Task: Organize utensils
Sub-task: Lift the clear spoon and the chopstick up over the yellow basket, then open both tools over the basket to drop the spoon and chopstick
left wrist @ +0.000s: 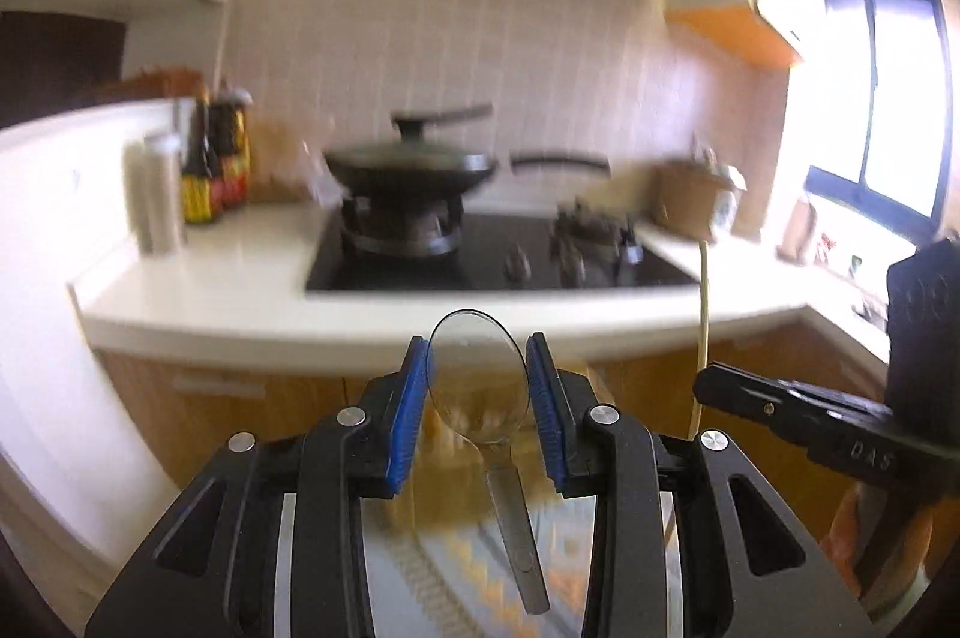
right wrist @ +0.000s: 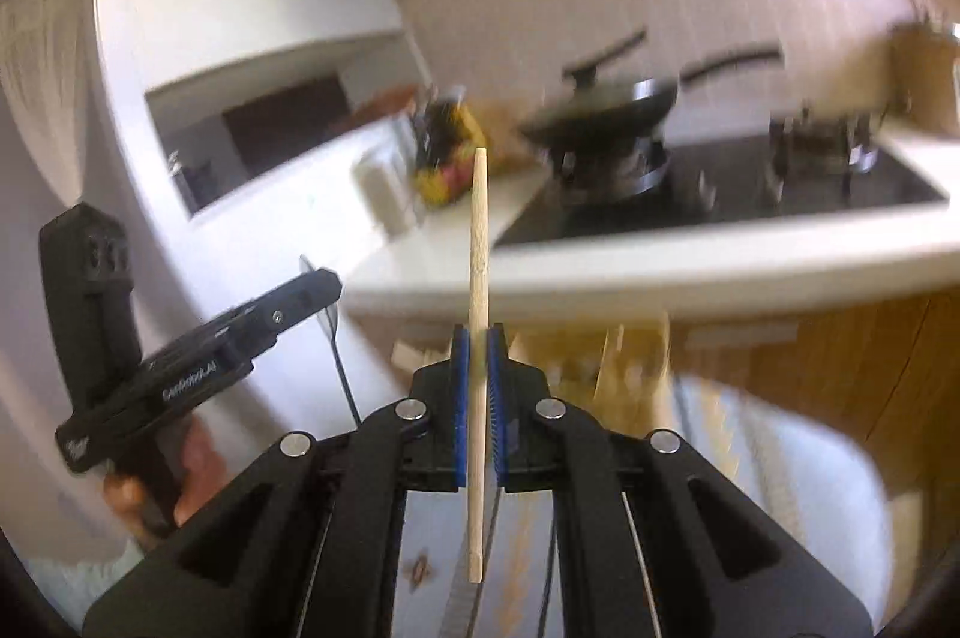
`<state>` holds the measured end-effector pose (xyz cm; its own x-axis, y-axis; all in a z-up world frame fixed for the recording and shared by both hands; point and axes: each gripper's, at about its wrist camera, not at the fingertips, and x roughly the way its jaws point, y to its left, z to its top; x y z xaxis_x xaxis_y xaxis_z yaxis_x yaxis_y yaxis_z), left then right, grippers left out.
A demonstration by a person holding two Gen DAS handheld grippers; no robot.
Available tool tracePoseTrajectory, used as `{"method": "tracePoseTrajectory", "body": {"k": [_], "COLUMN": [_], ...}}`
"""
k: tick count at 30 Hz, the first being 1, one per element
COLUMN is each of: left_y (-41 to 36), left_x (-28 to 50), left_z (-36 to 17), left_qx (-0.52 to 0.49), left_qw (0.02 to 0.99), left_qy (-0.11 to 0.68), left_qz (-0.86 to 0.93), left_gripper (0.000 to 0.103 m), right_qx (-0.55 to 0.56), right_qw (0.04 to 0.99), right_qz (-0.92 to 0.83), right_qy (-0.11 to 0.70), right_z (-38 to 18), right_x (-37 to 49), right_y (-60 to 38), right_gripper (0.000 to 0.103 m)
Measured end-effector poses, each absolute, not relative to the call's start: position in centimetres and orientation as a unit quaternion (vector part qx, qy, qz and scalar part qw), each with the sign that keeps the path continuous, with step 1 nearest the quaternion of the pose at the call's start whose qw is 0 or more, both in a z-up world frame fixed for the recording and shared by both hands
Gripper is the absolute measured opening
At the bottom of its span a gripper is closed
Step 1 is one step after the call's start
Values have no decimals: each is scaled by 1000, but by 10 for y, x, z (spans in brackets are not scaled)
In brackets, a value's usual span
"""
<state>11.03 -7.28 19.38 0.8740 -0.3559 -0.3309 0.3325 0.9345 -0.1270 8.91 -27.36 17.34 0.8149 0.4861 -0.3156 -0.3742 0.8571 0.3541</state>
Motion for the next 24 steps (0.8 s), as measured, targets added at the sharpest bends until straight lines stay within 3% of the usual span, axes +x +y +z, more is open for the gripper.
{"method": "tracePoseTrajectory", "body": {"k": [7,14,24], "left_y": [-94,-100,-101], "left_x": [154,195,200], "left_z": [206,182,150], "left_qx": [-74,-81,-78], "left_qw": [983,986,990], "left_qy": [112,110,88], "left_qz": [-128,-95,-79], "left_gripper": [31,31,32], "right_qx": [142,173,122], "right_qw": [970,969,983], "right_qz": [156,125,87], "right_qy": [124,126,105], "right_z": [195,159,127], "right_x": [139,195,199], "right_y": [-274,-275,-257], "right_gripper": [5,5,5]}}
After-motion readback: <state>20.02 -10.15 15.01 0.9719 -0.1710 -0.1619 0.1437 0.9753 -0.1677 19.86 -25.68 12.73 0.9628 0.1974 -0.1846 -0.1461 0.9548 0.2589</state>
